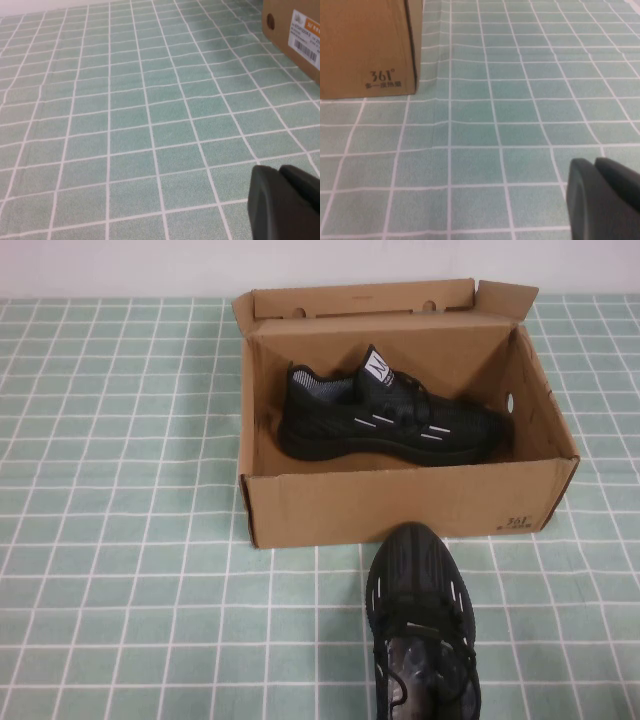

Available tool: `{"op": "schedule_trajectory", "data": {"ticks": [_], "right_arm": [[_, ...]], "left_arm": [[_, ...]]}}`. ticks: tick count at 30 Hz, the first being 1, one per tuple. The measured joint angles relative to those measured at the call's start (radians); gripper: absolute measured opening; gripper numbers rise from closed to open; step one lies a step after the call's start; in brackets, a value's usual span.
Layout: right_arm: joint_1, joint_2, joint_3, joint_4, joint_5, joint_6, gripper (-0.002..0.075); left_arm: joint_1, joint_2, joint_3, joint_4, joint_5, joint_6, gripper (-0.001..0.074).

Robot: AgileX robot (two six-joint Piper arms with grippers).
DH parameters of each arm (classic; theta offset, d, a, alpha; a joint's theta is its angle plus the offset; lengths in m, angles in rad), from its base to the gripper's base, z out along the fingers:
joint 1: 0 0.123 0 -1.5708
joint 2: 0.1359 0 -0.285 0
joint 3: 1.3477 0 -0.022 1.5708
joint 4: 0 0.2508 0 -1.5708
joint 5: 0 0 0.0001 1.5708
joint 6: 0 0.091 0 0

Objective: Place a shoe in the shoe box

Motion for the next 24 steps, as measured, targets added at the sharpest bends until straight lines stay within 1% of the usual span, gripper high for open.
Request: {"op": "schedule_trajectory", "data": {"ticks": [8, 17, 24], "right_arm": [[0.0, 0.0, 0.0, 0.0, -0.015, 0.0, -0.0007], [0.0, 0.0, 0.0, 0.0, -0.115, 0.0, -0.0007], [0.0, 0.0, 0.0, 0.0, -0.127, 0.0, -0.0007]], "left_arm": [[0.0, 0.0, 0.0, 0.0, -0.002, 0.0, -0.0004], [0.0, 0.0, 0.0, 0.0, -0.002, -0.002, -0.0004], [0.0, 0.0, 0.0, 0.0, -0.002, -0.002, -0.0004]]}}
